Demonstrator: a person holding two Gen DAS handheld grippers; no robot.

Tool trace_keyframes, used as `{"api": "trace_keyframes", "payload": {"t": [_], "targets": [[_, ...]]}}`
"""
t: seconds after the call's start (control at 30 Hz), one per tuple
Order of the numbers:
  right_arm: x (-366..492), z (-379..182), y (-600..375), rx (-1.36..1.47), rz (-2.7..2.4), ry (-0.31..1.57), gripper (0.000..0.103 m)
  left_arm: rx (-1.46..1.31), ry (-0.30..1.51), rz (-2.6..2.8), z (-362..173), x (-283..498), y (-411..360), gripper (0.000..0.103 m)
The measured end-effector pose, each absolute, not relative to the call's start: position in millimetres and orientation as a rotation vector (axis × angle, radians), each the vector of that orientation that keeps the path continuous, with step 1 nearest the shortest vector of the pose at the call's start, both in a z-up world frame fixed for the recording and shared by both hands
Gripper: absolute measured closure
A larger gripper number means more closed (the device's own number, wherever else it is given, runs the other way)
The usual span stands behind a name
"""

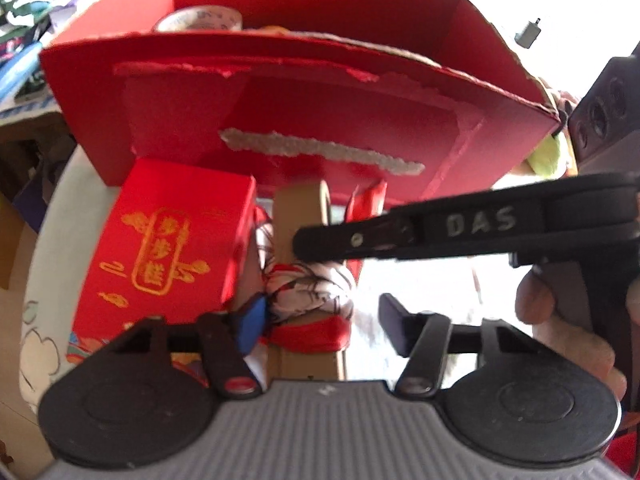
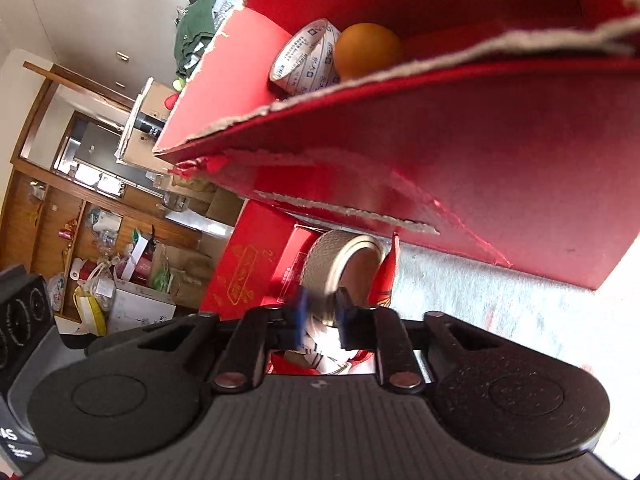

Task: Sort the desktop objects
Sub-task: 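Grasp the beige strap with the right gripper, then lift the beige strap and carry it into the red box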

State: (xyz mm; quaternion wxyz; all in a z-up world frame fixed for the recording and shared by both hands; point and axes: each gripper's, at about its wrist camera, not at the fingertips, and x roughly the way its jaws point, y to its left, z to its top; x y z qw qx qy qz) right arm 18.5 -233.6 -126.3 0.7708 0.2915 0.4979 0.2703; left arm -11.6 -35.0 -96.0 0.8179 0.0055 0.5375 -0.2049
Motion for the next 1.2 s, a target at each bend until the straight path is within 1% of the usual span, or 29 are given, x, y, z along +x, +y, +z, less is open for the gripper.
{"api": "trace_keyframes", "payload": {"t": [0.1,0.33,0.4,0.47,0.5,0.63,0.7,0.73,0.8,0.87,0.9,0.93,0.97,1.2], "targets": [[13.8,-122.1,-240.7,0.626,0.594,1.065,0.094,0.004,1.148,-0.471,-92.5,-13.8,-36.8,0.047],[-1.0,-114.8,-258.3,0.637,0.518,1.065,0.094,0.031,1.153,-0.595,-89.7,-19.5,-59.8,0.048],[-6.6,-113.6,-262.8,0.633,0.485,1.069,0.092,0.048,1.15,-0.599,-90.3,-20.1,-64.0,0.049],[-9.9,-115.3,-265.3,0.618,0.438,1.076,0.085,0.034,1.156,-0.593,-90.8,-18.5,-62.2,0.049],[-11.2,-116.5,-266.5,0.613,0.419,1.077,0.078,0.031,1.162,-0.587,-91.6,-17.3,-60.4,0.049],[-12.0,-121.3,-268.5,0.625,0.4,1.077,0.074,0.016,1.22,-0.566,-103.6,-12.9,-46.3,0.05],[-8.3,-123.9,-263.8,0.622,0.41,1.093,0.063,0.007,1.219,-0.57,-101.7,-15.8,-42.9,0.051],[-6.9,-124.2,-261.4,0.621,0.412,1.092,0.062,0.015,1.219,-0.57,-100.7,-16.7,-43.3,0.051],[-4.8,-123.6,-257.3,0.611,0.424,1.081,0.052,0.033,1.213,-0.565,-100.8,-19.4,-51.1,0.051],[-1.8,-122.4,-250.7,0.598,0.423,1.073,0.049,0.051,1.208,-0.567,-103.4,-19.8,-56.7,0.051],[-1.5,-120.8,-248.3,0.577,0.42,1.069,0.059,0.059,1.211,-0.575,-101.8,-20.7,-58.5,0.051],[-1.5,-119.3,-246.7,0.55,0.42,1.069,0.073,0.073,1.211,-0.583,-100.5,-21.9,-59.8,0.051],[-0.8,-120.3,-247.5,0.558,0.43,1.076,0.078,0.086,1.21,-0.595,-98.8,-23.6,-61.9,0.051],[-19.0,-112.7,-283.7,0.644,0.405,1.075,0.084,0.2,1.17,-0.776,-73.0,-33.8,-88.6,0.052]]}}
